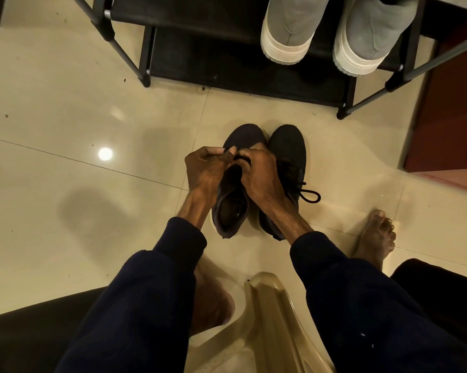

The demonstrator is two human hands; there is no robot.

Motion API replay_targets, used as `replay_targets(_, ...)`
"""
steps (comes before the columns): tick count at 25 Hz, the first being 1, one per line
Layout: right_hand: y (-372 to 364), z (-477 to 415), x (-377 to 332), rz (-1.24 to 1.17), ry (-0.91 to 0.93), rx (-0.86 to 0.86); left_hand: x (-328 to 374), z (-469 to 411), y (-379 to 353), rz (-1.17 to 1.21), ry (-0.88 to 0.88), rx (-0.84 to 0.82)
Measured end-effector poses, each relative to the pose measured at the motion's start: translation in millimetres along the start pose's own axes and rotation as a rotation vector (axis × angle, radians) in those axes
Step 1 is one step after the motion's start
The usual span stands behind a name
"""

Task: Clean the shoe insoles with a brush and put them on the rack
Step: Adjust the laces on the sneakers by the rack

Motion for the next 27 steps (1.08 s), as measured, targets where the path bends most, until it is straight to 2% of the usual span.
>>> replay_targets(3, -2.7, -3.5, 8.2, -0.023, -0.114, -0.096, 0.9, -1.7, 0.7, -0.141, -0.088, -0.074)
replay_targets(6, -1.9, -2.0, 15.4, -0.149, -0.247, -0.211, 4.4, -5.7, 0.8, -0.254, -0.076, -0.094)
replay_targets(9, 1.2, 0.8, 15.3, -0.183, -0.290, -0.215, 7.7, -13.9, -1.4, -0.366, -0.061, -0.118)
replay_targets(12, 4.9, 4.7, 7.5, -0.123, -0.202, -0.109, 7.4, -19.2, -0.6, -0.378, 0.021, -0.090)
replay_targets(18, -1.3, 21.2, 0.1, 0.233, 0.178, 0.097, 11.7, -24.4, -0.2, -0.346, 0.142, -0.074)
replay_targets(23, -3.8, 17.2, -1.5, 0.363, 0.208, 0.086, 10.3, -26.0, 0.6, -0.286, 0.288, -0.042)
replay_targets(27, 3.2, 17.7, -2.2, 0.345, 0.110, -0.026, 10.7, -20.9, 3.9, -0.230, 0.328, -0.036)
Point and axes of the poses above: each hand's wrist, its own z-axis away from the middle knuckle, its own y-axis out of the back of the hand, x = y × z, the point moved 4 cm from there along -z, towards the middle knuckle, and after that the axes turned 1 degree about -x, right-handed, at the moved point
